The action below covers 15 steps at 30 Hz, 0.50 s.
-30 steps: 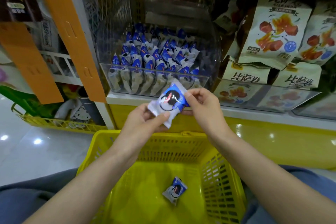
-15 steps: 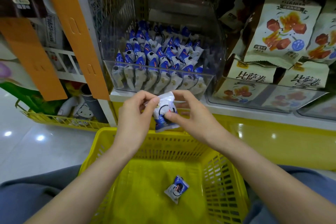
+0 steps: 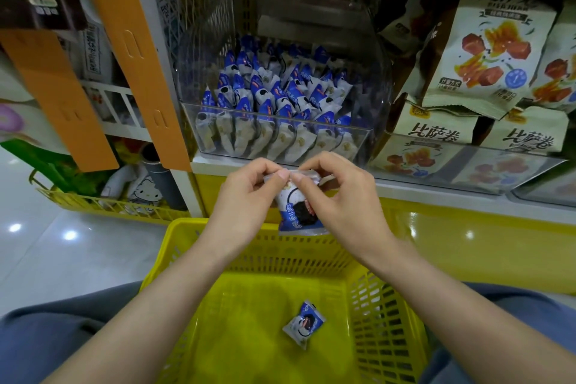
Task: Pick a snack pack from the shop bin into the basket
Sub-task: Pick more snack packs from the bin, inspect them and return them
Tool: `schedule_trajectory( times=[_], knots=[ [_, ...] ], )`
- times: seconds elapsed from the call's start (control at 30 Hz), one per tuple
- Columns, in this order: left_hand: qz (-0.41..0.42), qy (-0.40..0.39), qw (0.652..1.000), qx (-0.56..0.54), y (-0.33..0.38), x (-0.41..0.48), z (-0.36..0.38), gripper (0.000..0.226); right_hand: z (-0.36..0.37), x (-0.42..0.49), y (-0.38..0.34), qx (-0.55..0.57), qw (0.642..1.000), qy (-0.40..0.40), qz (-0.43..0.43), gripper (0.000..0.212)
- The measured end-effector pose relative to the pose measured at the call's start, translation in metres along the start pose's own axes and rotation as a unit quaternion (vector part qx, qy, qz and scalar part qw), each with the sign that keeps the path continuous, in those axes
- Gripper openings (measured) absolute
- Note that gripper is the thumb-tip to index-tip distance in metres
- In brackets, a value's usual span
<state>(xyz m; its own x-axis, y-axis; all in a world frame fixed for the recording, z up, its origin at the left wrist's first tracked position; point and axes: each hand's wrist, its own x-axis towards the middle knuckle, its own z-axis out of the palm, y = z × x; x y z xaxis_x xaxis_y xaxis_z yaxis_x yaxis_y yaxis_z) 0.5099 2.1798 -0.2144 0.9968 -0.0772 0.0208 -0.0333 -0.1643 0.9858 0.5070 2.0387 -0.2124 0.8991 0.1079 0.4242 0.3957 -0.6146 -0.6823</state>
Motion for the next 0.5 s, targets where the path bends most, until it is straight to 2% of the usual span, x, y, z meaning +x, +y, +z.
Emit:
schedule_trajectory(
  times=[0.13, 0.2, 0.23, 0.33, 0.4, 0.5],
  knots=[
    [-0.018, 0.053, 0.998, 0.035, -0.005, 0.002, 0.000, 0.014, -0.005, 0.005, 0.002, 0.045, 0.995, 0.068, 0.054, 0.008],
    [-0.047, 0.039, 0.998, 0.033, -0.006, 0.004, 0.000, 0.018, -0.007, 0.008, 0.001, 0.091, 0.989, 0.098, 0.065, 0.004],
    [-0.078, 0.027, 0.997, -0.003, -0.005, 0.004, 0.000, 0.027, -0.008, 0.008, 0.000, 0.101, 0.988, 0.101, 0.054, 0.003],
    [-0.166, -0.021, 0.974, -0.153, 0.000, 0.006, -0.003, 0.045, -0.007, 0.004, 0.000, 0.055, 0.996, 0.066, -0.038, 0.005],
    [-0.162, -0.047, 0.960, -0.221, 0.000, 0.005, -0.005, 0.046, -0.004, -0.001, 0.001, 0.000, 0.993, 0.026, -0.114, 0.005],
    [-0.134, -0.025, 0.965, -0.225, -0.001, 0.003, -0.006, 0.030, -0.001, -0.003, 0.003, -0.072, 0.976, -0.033, -0.202, 0.010]
  ],
)
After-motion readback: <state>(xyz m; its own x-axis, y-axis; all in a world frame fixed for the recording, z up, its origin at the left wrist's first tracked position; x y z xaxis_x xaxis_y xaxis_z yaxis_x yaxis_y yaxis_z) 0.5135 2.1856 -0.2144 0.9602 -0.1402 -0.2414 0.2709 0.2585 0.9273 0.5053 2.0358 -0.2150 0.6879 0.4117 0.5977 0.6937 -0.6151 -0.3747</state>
